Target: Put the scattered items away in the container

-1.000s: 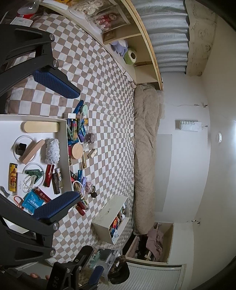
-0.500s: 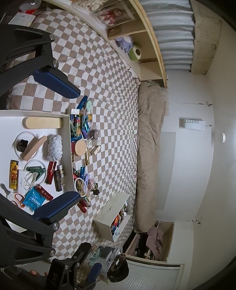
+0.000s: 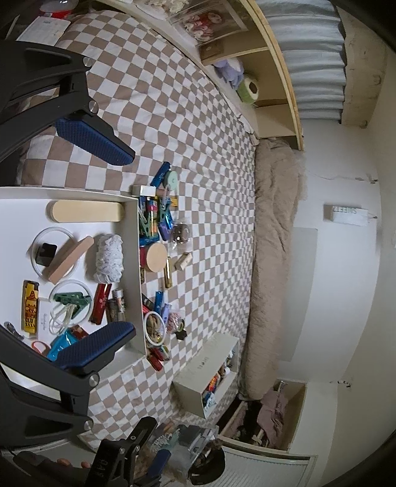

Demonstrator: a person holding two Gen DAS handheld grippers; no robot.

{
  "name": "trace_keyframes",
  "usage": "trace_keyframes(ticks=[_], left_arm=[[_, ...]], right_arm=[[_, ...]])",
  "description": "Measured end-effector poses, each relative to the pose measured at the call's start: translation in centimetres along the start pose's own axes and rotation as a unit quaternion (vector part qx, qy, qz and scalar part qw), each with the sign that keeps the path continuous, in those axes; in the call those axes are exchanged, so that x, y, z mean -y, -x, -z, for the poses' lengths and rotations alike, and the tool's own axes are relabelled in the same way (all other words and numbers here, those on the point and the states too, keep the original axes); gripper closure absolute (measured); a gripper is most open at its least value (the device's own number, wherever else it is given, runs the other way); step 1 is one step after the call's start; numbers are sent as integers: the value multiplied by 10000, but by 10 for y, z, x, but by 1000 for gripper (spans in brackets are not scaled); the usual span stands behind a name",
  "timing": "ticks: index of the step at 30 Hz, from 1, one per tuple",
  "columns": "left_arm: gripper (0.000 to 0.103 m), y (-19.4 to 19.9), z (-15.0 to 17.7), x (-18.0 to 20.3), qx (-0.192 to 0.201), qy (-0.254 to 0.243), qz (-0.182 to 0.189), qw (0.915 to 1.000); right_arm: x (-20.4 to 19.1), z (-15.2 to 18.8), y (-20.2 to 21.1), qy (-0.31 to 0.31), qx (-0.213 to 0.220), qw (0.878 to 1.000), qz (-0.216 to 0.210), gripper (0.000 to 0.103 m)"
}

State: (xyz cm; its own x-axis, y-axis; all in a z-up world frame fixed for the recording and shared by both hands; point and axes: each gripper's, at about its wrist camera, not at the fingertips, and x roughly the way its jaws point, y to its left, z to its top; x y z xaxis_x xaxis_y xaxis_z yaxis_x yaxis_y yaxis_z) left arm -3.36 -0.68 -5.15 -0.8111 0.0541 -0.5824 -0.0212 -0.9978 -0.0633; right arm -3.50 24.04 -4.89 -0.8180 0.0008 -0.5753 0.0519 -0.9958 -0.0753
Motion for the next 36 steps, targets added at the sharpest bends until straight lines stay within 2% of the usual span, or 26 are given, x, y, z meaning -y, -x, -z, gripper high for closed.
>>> trace_keyframes(ticks=[19, 24, 31, 36], left_arm=[[0, -52, 17, -27, -537, 66, -492, 9973], [0, -60, 19, -47, -650, 141, -706, 9953], [0, -80, 24, -89, -931, 124, -1266, 9875], [0, -92, 20, -125, -1055, 569, -1267, 9847]], right_arm=[[9, 21, -53, -31, -669, 9976, 164, 0], [20, 27, -62, -120, -812, 9959, 374, 0], [45, 32, -75, -444, -952, 9927, 589, 0], [58, 37, -88, -714, -1109, 9893, 618, 0]])
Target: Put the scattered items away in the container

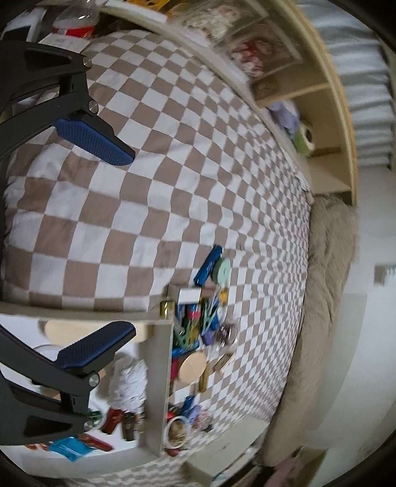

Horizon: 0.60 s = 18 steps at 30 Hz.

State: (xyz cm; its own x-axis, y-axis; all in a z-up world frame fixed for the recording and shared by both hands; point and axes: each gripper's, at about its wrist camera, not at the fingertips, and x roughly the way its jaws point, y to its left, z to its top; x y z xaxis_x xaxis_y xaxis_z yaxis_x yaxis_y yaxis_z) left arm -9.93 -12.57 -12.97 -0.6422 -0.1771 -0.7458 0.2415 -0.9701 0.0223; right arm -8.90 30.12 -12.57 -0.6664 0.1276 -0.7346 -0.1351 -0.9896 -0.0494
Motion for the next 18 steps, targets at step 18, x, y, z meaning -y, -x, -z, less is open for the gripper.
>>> trace_keyframes(ticks=[18], left_arm=[[0, -133, -40, 1, -1234, 267, -123, 9919]], right_arm=[[31, 14, -51, -562, -585, 9962, 328, 0]])
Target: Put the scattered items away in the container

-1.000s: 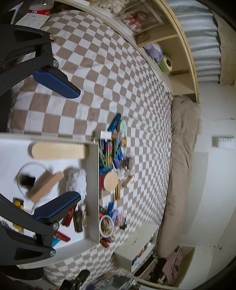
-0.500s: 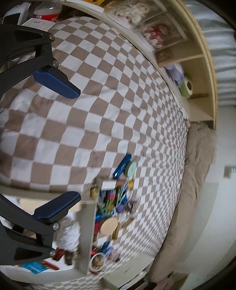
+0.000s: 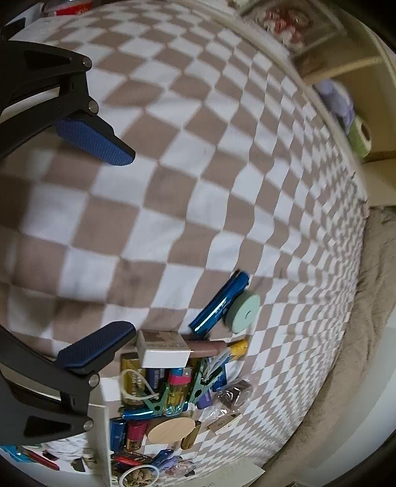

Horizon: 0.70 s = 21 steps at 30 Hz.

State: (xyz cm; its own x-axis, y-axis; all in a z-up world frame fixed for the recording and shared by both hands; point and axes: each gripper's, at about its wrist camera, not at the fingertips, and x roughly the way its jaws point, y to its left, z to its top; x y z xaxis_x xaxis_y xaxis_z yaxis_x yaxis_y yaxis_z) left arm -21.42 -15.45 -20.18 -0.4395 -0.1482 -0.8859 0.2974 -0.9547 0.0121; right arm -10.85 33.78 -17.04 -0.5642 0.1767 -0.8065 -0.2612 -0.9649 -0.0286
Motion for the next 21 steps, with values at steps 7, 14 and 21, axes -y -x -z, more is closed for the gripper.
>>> trace_keyframes(ticks=[7, 14, 21], left_arm=[[0, -28, -9, 2, -62, -129, -277, 9995], [0, -34, -7, 4, 300, -475, -399, 9976], [0, -32, -9, -2, 500, -455, -230, 9974]], right_arm=[[13, -13, -17, -127, -26, 9996, 239, 0], [22, -37, -50, -410, -29, 9990, 191, 0], [7, -54, -81, 132, 87, 9998, -79, 0]])
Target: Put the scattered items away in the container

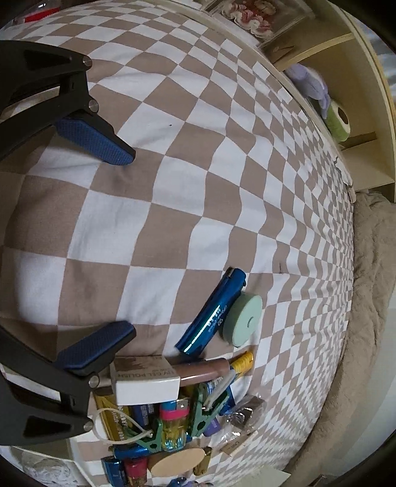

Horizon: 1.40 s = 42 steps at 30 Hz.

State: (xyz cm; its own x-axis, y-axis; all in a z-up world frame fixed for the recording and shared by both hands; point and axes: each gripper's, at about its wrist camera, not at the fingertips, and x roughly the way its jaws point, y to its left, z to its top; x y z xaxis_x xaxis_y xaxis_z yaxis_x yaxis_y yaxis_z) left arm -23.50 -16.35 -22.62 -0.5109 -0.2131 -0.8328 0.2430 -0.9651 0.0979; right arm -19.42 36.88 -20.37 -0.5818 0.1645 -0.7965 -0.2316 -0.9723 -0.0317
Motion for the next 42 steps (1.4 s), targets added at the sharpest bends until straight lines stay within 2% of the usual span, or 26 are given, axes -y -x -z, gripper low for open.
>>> trace_keyframes(ticks=[3, 6, 10, 14, 16, 19, 23, 27, 32, 39, 42], left_arm=[[0, 2, -3, -2, 46, 24, 241, 9997], [0, 8, -2, -6, 126, -31, 660, 9977], [0, 21, 4, -2, 241, -174, 1245, 9918], [0, 26, 2, 9, 198, -368, 1848, 9819], [0, 28, 0, 19, 214, -486, 1845, 9814], [0, 18, -11, 24, 69, -374, 1843, 9821], [0, 4, -14, 38, -163, -652, 1433, 9874], [0, 3, -17, 39, -266, -673, 1330, 9885], [0, 6, -17, 27, -319, -466, 1205, 9911], [0, 2, -22, 5, -376, 2, 1483, 9882], [0, -5, -30, 1, -403, 205, 1403, 9891]], right_arm=[[-13, -2, -12, 479, -48, 9988, -58, 0], [-18, -4, -26, 637, -292, 9970, -340, 0], [-10, -10, -38, 455, -520, 9952, -686, 0], [-15, -11, -41, 582, -577, 9946, -636, 0], [-14, -10, -41, 572, -581, 9945, -653, 0], [-15, -11, -41, 559, -544, 9948, -649, 0], [-17, -10, -41, 564, -499, 9952, -632, 0], [-18, -9, -39, 550, -463, 9954, -640, 0], [-19, -7, -37, 555, -430, 9957, -609, 0], [-17, -4, -34, 563, -411, 9958, -589, 0], [-19, -5, -35, 569, -414, 9959, -576, 0]])
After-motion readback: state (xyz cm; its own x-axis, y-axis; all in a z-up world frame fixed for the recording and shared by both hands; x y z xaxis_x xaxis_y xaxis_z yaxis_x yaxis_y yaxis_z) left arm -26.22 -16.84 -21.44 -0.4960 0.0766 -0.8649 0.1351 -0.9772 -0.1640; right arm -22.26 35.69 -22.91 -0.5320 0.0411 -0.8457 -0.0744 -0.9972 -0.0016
